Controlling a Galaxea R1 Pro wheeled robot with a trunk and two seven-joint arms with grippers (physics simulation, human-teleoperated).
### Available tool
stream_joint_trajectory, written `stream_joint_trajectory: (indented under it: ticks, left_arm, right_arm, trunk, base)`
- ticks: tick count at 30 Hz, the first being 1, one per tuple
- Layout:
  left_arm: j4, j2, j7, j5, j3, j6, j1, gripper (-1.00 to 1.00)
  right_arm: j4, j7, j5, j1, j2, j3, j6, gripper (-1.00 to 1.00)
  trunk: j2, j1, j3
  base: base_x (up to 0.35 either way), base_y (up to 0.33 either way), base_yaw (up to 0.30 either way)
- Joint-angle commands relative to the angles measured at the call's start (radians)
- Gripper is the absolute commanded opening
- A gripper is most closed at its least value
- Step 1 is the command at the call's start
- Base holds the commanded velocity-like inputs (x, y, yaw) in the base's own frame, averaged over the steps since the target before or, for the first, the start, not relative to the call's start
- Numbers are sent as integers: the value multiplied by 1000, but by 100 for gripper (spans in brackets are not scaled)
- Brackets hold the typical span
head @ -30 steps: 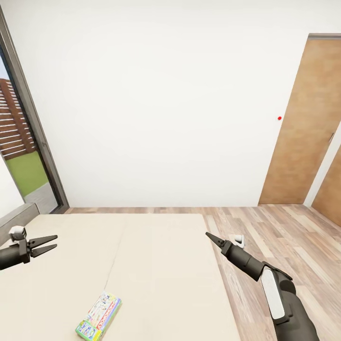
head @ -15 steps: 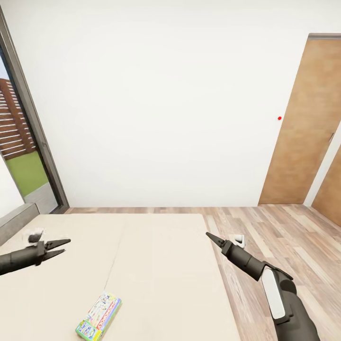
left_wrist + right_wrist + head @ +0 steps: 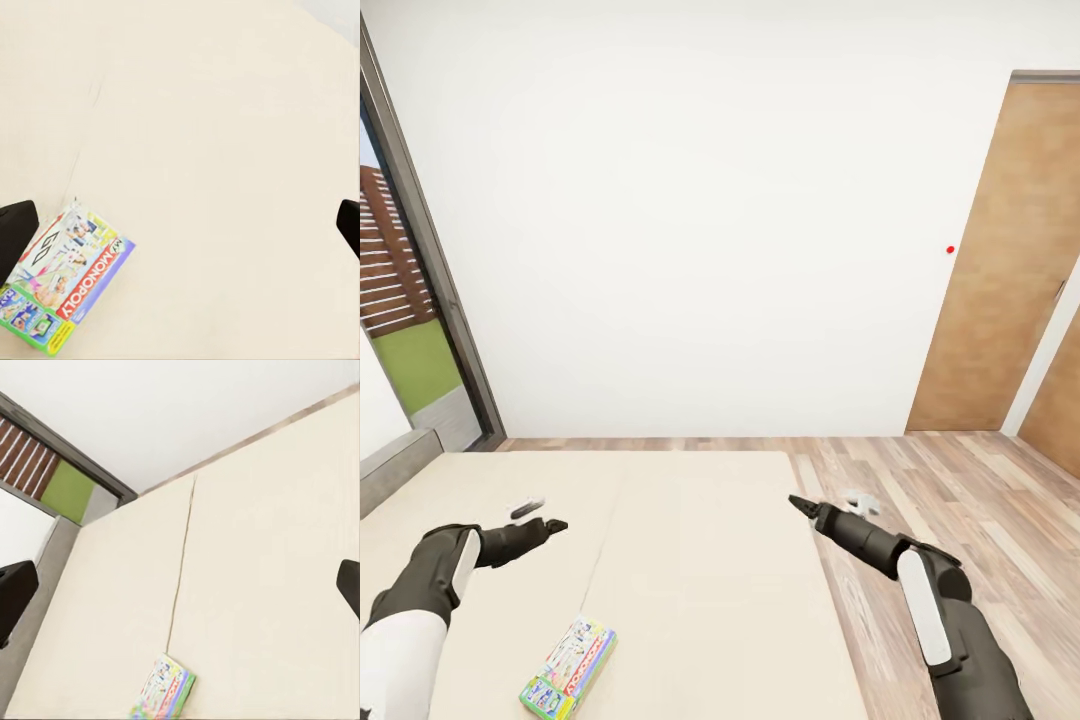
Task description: Put all the toys in the child's room - the three board games (two on the bed and one on the table), the two jigsaw puzzles on the table, and the tennis ball on the table - inside the toy box on the table in the child's room.
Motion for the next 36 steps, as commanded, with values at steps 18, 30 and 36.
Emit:
stream_joint_trajectory:
  ticks: [18,30,36]
  left_arm:
    - [2,-35,167,-13,3,-42,-3,100]
    - [25,-36,169,-16,1,-42,-3,100]
    - [42,-35,170,-17,-6,-42,-3,100]
  right_arm:
    - [-135,-438,-25,0,-1,227,102,100]
    - [-135,-439,-27,-1,1,229,110,100]
    - [-132,-439,-28,-1,2,230,111,100]
  trunk:
    - [-2,1,-5]
    - [-2,1,-23]
    - [-2,1,-33]
  base:
    - [0,0,0]
    - [0,0,0]
    - [0,0,0]
